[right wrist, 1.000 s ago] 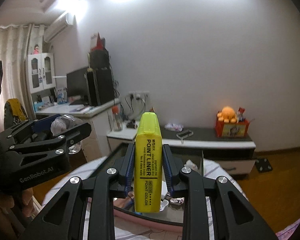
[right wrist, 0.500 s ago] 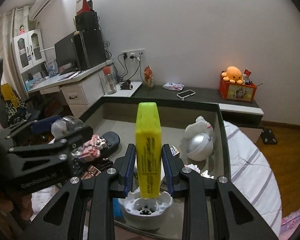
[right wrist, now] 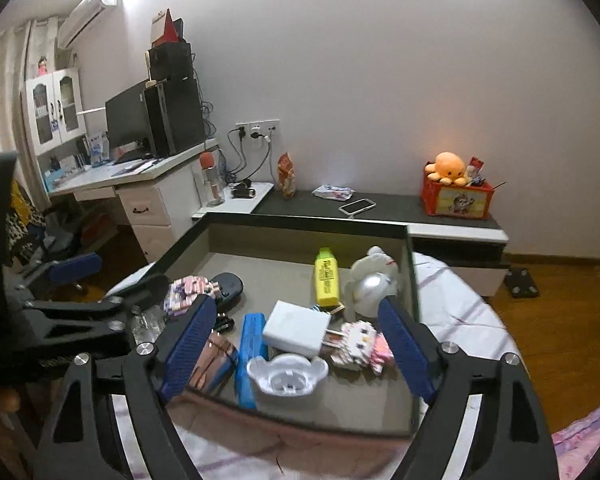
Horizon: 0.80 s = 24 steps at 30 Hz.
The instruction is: Organize rigid objects
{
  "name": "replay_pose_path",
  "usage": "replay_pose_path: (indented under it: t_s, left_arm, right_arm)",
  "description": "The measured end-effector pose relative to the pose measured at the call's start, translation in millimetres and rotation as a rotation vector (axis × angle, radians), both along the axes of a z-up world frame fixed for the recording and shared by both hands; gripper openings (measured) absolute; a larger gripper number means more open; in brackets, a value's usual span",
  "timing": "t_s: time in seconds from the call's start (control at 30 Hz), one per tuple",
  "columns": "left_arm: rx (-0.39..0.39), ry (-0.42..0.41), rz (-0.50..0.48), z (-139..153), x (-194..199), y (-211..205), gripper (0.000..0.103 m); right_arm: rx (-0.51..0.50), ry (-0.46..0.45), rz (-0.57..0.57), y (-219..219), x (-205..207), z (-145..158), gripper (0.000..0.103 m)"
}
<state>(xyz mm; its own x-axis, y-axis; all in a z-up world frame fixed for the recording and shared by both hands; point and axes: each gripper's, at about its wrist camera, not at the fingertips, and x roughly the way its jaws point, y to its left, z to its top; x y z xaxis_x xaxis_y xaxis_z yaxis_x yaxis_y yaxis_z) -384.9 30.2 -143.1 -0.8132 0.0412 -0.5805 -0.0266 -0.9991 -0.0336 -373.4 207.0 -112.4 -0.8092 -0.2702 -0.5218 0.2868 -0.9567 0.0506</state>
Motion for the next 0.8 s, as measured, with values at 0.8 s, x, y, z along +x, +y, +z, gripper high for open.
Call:
replay_pose_path:
  t_s: [0.8]
  left_arm:
    - [-0.023,0.332,-0.04,119,223,-8,0.103]
  right_arm:
    - [-0.027,0.295,-0.082,8,197,100,0.103]
